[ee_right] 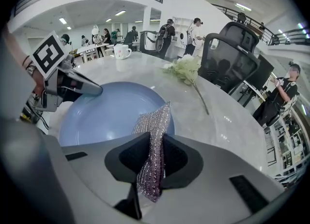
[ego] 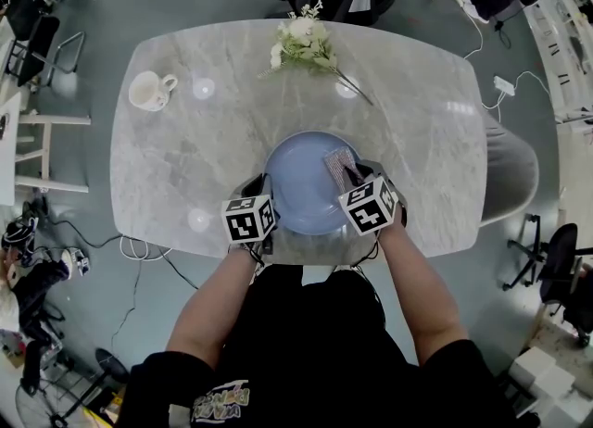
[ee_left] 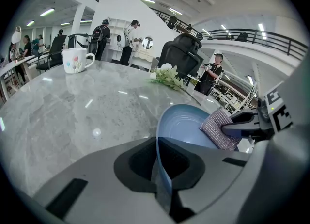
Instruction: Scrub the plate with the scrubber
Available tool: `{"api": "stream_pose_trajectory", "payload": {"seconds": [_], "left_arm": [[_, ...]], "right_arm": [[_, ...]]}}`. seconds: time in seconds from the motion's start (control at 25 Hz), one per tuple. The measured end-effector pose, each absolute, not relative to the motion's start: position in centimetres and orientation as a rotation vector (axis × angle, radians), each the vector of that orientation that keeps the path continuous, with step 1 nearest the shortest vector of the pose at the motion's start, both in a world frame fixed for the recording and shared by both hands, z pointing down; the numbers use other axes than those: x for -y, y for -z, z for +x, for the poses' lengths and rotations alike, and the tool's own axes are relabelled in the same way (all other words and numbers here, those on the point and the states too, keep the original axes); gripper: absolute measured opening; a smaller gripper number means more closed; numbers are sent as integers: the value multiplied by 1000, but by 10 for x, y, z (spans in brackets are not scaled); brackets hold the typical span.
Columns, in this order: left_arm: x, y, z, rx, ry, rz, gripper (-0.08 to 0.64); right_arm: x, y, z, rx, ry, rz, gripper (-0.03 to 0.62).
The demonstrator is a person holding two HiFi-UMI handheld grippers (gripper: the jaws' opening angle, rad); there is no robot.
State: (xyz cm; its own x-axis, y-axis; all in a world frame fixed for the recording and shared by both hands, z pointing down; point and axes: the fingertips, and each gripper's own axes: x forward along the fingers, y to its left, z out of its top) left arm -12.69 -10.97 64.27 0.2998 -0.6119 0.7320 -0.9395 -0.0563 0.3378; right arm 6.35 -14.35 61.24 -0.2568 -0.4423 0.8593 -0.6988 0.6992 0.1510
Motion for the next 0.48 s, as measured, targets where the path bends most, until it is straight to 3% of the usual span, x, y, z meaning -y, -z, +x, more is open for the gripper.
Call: {"api": "stream_pose_trajectory", "payload": {"seconds": [0.48], "left_arm": [[109, -643, -127, 1400, -520, 1765, 26]], "right_arm": [[163, -604, 85, 1863, -252, 972, 75]]}}
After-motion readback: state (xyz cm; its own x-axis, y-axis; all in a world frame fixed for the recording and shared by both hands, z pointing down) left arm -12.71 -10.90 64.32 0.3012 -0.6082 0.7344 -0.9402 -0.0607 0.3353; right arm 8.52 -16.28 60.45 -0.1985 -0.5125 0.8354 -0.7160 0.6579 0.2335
